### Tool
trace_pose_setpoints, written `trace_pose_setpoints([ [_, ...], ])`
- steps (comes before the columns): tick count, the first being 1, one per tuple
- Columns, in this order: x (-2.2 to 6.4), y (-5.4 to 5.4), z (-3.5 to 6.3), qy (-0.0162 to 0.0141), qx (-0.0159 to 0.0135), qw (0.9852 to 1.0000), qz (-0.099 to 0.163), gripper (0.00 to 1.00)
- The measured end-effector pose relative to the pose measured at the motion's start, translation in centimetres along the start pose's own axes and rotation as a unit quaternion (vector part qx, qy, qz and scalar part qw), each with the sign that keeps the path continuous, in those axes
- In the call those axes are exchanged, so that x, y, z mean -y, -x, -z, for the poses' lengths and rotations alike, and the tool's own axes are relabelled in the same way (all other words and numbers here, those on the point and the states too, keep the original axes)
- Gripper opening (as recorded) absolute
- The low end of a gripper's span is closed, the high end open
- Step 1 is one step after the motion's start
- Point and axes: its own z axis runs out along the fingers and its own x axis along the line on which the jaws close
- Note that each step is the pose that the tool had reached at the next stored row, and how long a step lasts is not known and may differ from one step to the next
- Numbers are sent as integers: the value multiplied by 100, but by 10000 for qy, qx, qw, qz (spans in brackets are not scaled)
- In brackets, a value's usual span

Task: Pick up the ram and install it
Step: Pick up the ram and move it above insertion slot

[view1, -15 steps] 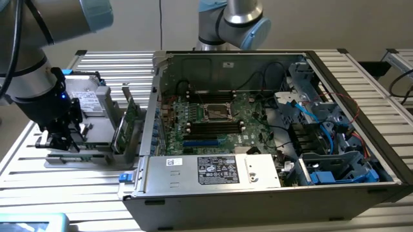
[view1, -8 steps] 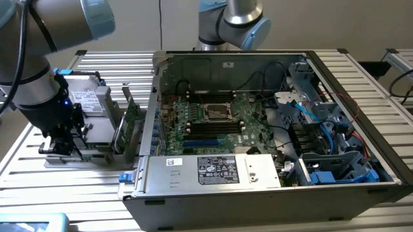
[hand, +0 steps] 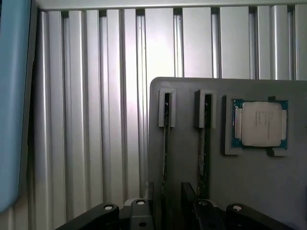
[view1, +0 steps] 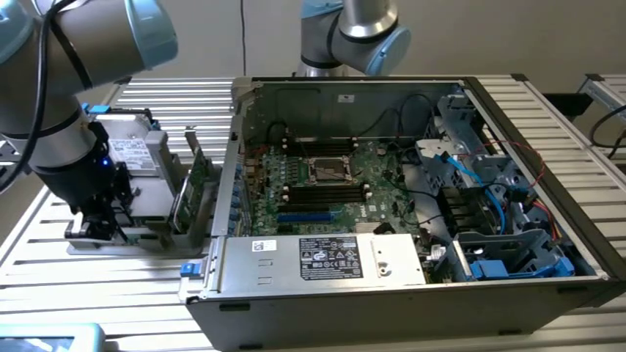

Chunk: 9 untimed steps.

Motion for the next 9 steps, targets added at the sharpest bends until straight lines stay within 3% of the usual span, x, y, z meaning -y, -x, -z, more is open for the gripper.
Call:
trace_pose_setpoints([
  [9,3,0,-76,0,0,10000,3,36],
])
